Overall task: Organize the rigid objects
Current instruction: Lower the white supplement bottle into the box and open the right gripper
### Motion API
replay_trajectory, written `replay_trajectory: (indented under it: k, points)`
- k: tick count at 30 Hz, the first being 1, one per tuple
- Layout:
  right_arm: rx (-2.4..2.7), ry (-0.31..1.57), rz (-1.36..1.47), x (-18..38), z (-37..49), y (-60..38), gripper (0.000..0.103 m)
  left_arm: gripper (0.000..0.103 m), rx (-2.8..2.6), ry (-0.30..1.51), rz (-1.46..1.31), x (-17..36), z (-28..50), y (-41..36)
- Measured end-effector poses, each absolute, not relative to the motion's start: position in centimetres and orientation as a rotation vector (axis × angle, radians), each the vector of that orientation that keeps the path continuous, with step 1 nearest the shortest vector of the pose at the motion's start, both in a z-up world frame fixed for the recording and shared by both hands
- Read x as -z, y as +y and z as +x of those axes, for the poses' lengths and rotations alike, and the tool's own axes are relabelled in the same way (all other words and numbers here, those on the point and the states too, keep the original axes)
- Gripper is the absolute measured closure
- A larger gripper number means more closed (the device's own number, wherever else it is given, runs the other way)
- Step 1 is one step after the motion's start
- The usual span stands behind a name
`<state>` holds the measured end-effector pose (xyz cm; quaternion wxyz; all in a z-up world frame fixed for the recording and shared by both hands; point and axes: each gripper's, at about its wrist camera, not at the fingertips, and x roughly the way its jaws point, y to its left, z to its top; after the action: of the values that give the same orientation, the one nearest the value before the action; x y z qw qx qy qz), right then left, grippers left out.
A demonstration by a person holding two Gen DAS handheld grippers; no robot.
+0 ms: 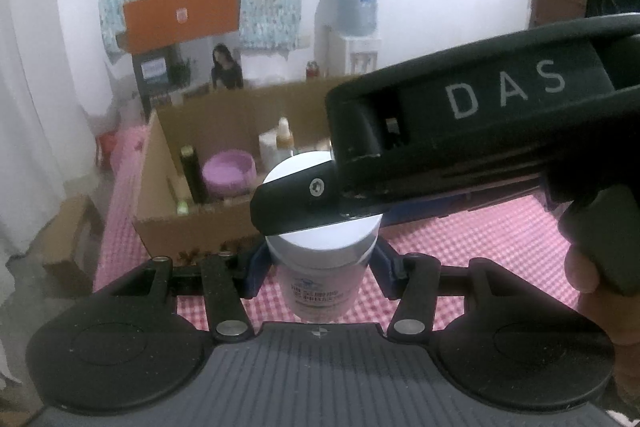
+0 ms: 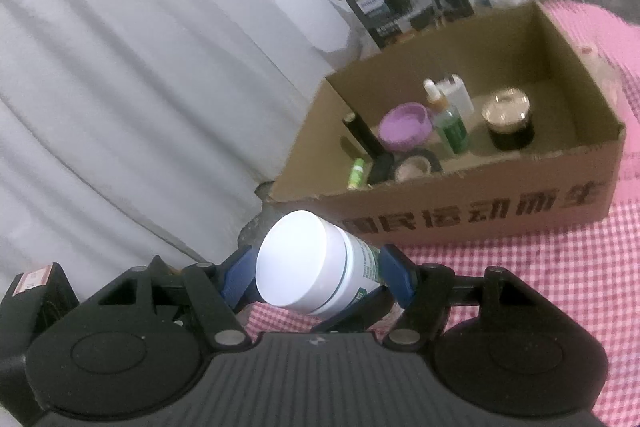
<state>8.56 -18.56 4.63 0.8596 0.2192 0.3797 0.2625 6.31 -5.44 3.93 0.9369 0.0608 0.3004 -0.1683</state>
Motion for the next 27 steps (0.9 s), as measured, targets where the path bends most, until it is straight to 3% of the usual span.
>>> replay_trajectory:
  k: [17, 27]
  points:
    - [-0.569, 0.635, 0.347, -14.7, 11.9, -19.5, 0.031, 0.05, 0.449, 0.492, 0.088, -12.2, 11.5, -5.6]
    - [-0.487, 0.767, 0.339, -12.7, 18.9, -21.9, 0.03, 0.05, 0.503, 0.654, 0.064, -8.9, 18.6, -8.2]
